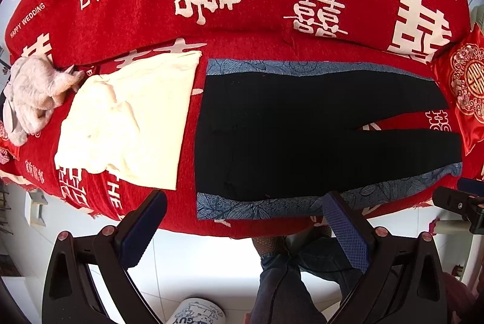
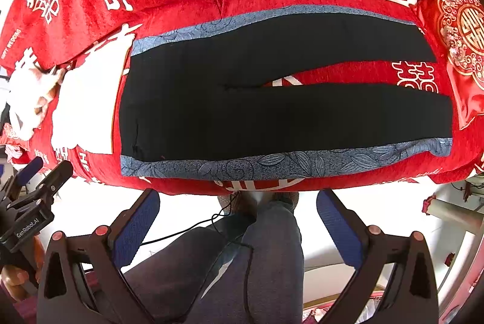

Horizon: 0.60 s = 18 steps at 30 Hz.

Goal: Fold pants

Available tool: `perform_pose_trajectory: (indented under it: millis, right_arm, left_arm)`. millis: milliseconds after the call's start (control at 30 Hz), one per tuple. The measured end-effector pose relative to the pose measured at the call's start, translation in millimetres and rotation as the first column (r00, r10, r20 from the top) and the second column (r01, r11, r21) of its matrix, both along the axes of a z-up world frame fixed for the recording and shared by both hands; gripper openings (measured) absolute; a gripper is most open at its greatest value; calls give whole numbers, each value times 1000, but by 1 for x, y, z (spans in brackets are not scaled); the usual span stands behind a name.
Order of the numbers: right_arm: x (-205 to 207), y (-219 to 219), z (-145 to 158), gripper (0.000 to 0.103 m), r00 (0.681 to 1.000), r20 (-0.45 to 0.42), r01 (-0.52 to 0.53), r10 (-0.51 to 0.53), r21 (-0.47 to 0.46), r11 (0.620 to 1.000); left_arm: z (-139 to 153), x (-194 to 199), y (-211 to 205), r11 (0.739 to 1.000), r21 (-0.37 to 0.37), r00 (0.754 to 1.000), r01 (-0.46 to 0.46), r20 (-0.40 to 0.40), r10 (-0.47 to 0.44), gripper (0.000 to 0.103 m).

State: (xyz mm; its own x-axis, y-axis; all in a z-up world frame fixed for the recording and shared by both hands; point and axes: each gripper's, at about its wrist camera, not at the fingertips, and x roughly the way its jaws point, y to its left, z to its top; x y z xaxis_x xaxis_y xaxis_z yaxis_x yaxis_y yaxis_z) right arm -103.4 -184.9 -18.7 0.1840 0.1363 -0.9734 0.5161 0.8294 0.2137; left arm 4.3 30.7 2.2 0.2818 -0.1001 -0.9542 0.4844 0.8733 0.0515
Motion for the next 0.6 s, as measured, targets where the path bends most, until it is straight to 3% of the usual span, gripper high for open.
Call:
perform_pose_trajectory:
  millis: [600]
  right_arm:
    - [1, -1, -5, 103, 1000, -12, 2, -2, 10, 1000]
  left_arm:
    - [-6, 0, 4, 1000, 8, 1000, -1, -6, 1, 103]
